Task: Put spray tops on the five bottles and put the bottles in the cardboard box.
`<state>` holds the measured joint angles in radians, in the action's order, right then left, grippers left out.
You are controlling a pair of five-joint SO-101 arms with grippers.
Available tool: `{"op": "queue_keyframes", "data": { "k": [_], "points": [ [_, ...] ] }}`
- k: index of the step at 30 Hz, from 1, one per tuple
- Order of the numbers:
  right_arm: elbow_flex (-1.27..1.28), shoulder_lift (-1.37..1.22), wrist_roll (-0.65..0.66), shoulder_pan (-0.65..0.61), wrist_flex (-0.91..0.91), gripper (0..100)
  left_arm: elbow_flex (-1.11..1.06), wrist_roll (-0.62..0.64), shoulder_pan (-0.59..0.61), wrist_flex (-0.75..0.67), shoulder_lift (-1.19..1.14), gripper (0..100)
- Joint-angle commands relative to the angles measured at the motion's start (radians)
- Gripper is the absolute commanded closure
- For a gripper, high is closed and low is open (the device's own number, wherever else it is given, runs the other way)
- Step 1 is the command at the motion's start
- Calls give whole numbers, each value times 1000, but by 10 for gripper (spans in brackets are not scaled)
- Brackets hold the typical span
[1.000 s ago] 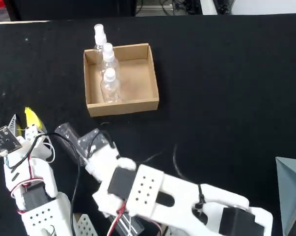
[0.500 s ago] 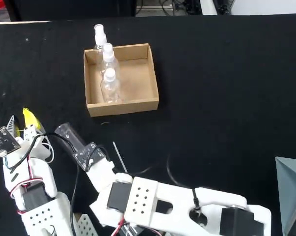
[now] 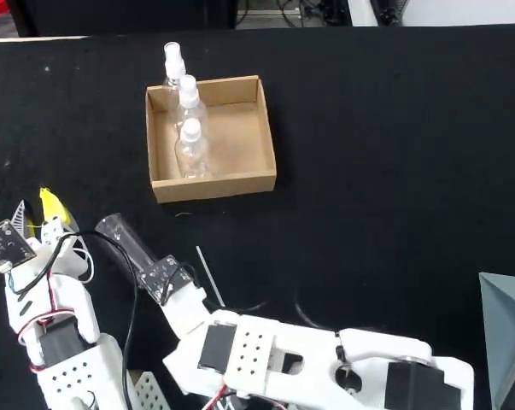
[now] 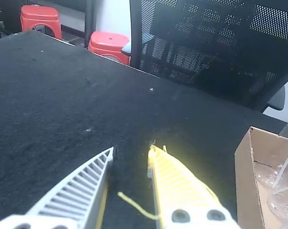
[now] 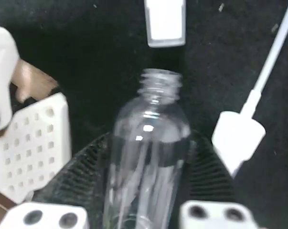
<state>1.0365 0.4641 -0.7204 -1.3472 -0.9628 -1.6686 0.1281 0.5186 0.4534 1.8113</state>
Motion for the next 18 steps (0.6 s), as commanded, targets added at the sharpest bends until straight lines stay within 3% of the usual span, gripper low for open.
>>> {"op": "queue_keyframes", "data": {
  "k": [1, 7, 13, 18],
  "points": [
    [5, 42, -3, -14, 40, 983, -10, 14, 12, -25, 5, 895],
    [-1, 45, -3, -12, 29, 986, -10, 14, 10, -25, 5, 895],
    [-105, 45, 0, 43, -121, 986, -10, 14, 10, -25, 5, 895],
    [-194, 45, 180, 183, -249, 986, -10, 14, 10, -25, 5, 895]
  ]
}}
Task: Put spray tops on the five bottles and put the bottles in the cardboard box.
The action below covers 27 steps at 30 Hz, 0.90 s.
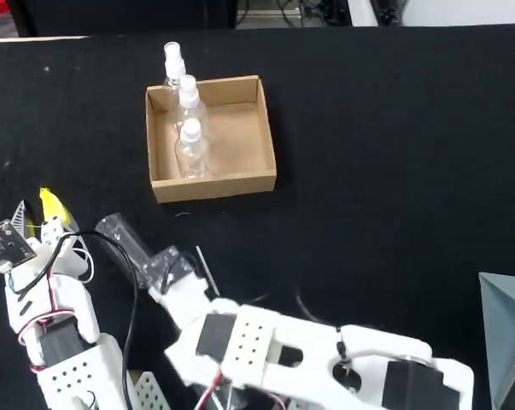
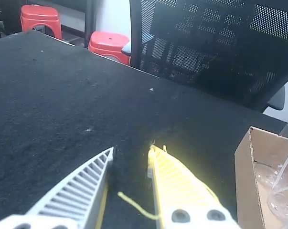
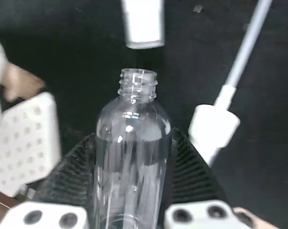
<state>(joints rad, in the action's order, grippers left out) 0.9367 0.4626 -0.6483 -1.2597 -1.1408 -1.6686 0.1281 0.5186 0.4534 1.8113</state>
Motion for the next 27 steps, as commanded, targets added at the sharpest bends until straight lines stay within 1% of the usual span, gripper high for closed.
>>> {"op": "queue_keyframes", "data": {
  "k": [1, 4, 7, 13, 22, 27],
  "points": [
    [-108, 47, 149, 120, -94, 986, -10, 14, 10, -25, 5, 895],
    [-147, 47, 256, 176, -164, 987, -10, 14, 8, -25, 5, 895],
    [-199, 47, 331, 207, -235, 987, -10, 14, 8, -25, 5, 895],
    [-291, 47, 410, 281, -341, 987, -10, 14, 7, -25, 5, 895],
    [-329, 48, 512, 494, -348, 987, -10, 14, 4, -25, 5, 895],
    [-329, 48, 621, 597, -342, 987, -10, 14, 4, -25, 5, 895]
  ]
}}
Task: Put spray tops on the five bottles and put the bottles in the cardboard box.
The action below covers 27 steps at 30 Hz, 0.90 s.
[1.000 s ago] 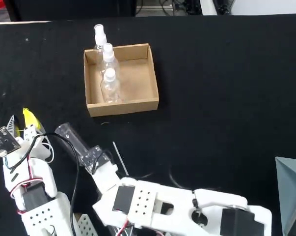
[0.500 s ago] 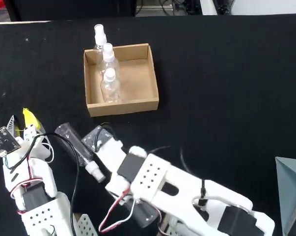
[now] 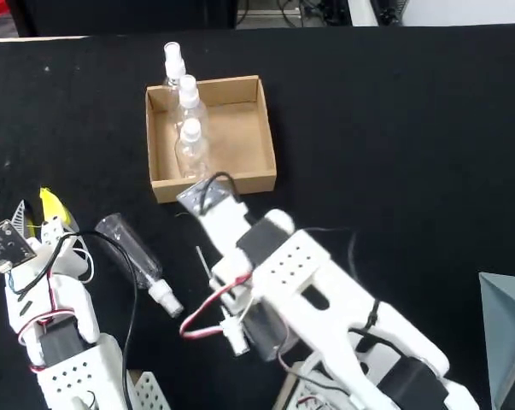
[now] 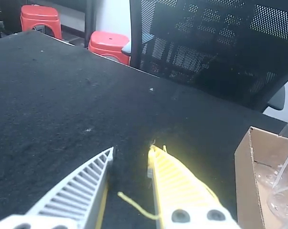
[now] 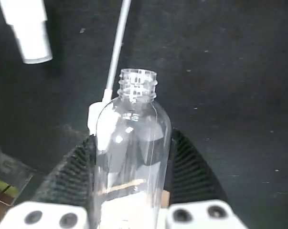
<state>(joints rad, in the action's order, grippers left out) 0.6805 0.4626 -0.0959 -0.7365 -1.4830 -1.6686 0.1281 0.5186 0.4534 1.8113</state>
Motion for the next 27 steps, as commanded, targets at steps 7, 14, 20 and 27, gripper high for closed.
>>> {"op": "queue_keyframes", "data": {
  "k": [7, 14, 20, 27],
  "points": [
    [-4, 41, 374, 227, 80, 987, -10, 8, -13, -25, 5, 895],
    [165, 39, 486, 285, 318, 984, -10, 6, -16, -23, 5, 895],
    [205, 38, 489, 282, 361, 909, -10, 6, -16, -23, 5, 895],
    [199, 36, 489, 279, 324, 822, -10, 6, -16, -23, 5, 895]
  ]
}}
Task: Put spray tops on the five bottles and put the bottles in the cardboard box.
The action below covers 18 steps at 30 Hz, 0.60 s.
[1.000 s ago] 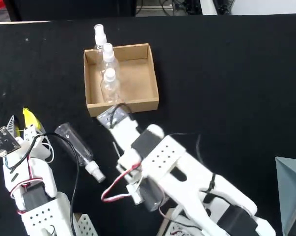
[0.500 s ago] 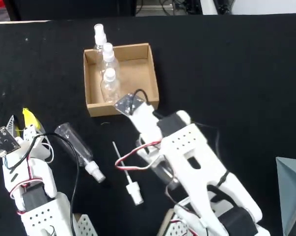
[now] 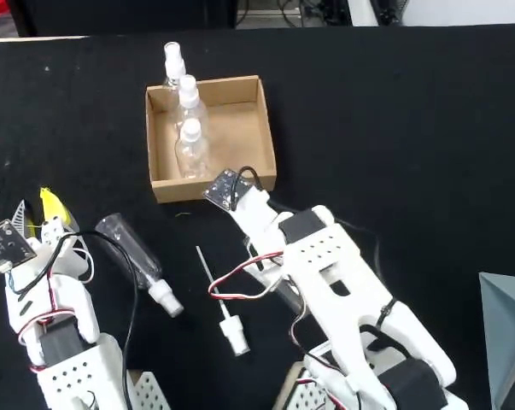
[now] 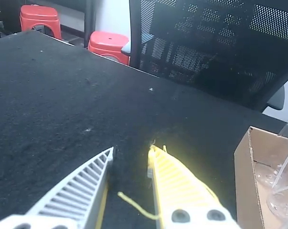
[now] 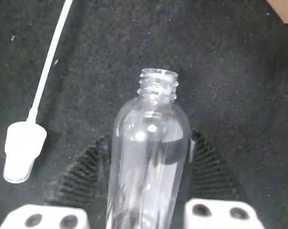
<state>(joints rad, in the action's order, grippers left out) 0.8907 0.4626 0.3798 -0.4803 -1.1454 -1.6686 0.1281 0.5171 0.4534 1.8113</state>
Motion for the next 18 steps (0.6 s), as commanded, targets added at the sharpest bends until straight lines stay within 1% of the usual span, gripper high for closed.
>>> {"op": "queue_keyframes", "data": {
  "k": [1, 13, 18],
  "points": [
    [-12, 36, 14, 23, -15, 822, -10, 6, -15, -23, 5, 895],
    [-12, 33, 11, 23, -14, 821, -10, 6, -15, -23, 5, 895],
    [-74, -99, 0, 23, -20, 820, -10, 6, -15, -23, 5, 895]
  ]
}}
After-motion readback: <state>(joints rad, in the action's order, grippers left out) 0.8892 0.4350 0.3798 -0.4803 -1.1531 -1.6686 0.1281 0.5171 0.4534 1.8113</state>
